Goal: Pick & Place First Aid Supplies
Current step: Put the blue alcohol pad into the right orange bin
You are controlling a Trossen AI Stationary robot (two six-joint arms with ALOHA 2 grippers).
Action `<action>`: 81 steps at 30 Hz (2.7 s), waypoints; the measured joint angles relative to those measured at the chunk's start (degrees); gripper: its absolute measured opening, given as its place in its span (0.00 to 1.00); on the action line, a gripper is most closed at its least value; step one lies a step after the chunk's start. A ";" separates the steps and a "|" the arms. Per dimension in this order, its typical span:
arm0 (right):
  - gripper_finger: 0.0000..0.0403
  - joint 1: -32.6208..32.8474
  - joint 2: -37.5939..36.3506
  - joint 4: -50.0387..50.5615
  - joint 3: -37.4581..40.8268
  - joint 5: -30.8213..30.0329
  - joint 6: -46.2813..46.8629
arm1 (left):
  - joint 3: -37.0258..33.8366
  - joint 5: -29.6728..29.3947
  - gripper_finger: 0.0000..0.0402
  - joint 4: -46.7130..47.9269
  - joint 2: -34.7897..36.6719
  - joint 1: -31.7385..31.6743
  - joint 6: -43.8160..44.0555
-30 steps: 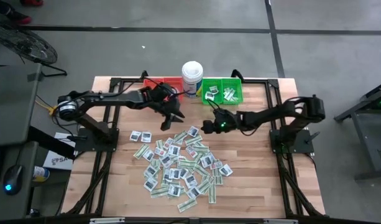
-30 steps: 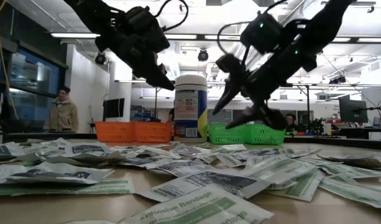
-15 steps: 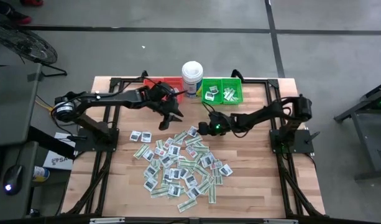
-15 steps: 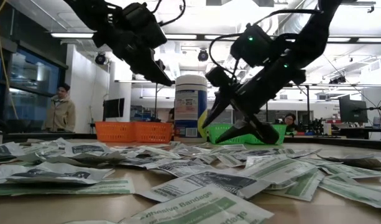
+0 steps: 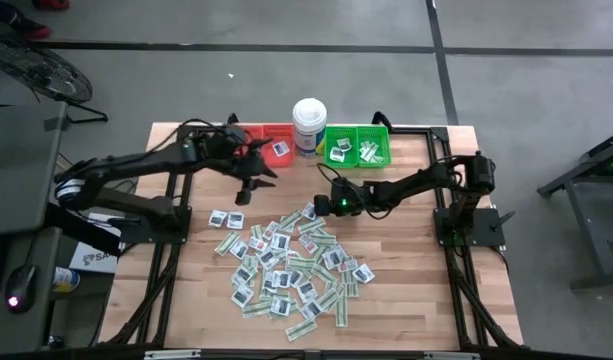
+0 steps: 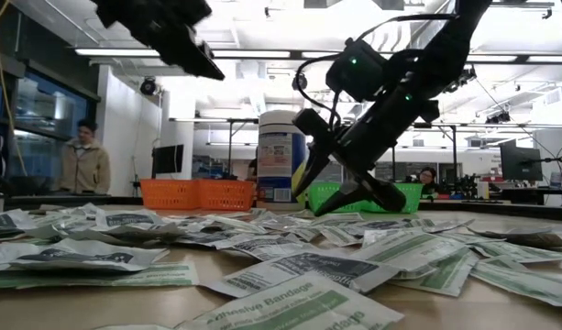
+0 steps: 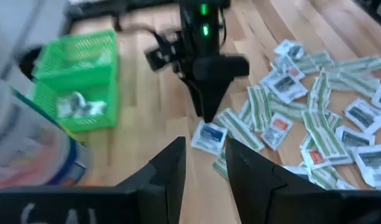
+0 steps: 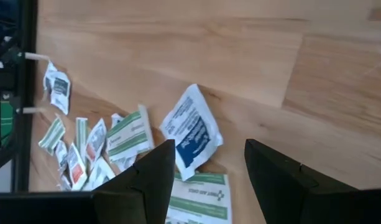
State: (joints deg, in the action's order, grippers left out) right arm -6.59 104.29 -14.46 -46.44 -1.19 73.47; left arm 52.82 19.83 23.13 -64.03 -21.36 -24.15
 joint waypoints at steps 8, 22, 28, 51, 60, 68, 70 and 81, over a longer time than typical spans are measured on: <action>0.47 -0.13 0.40 -0.19 0.00 -1.71 1.11 | 0.00 -2.51 0.27 3.28 8.39 0.00 -0.06; 0.47 0.12 5.92 -0.27 -5.93 0.05 2.09 | 0.00 -3.97 0.27 7.19 15.20 0.00 -0.06; 0.47 1.05 5.97 1.04 -6.14 3.00 -0.19 | 0.00 -4.00 0.27 8.87 15.98 0.00 -0.06; 0.01 0.17 6.08 3.06 -5.90 3.33 -3.14 | 0.00 -4.01 0.27 8.81 15.93 0.00 -0.04; 0.00 -0.15 4.70 3.05 -5.86 3.20 -5.97 | 0.00 -4.13 0.27 8.79 15.93 0.00 -0.04; 0.00 -1.23 -0.02 5.55 -5.88 2.92 -11.08 | 0.00 -5.32 0.27 7.53 15.91 0.00 -0.04; 0.00 -1.75 -1.64 6.05 -5.88 2.74 -13.15 | 0.00 -5.70 0.27 6.91 15.89 0.00 -0.04; 0.00 -4.01 -13.46 5.65 -5.91 3.85 -33.26 | 0.00 0.24 0.28 -1.16 8.62 0.02 4.07</action>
State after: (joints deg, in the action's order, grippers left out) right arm -10.60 90.82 -8.81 -52.34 2.66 40.21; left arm 52.82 20.07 21.98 -55.40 -21.34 -20.08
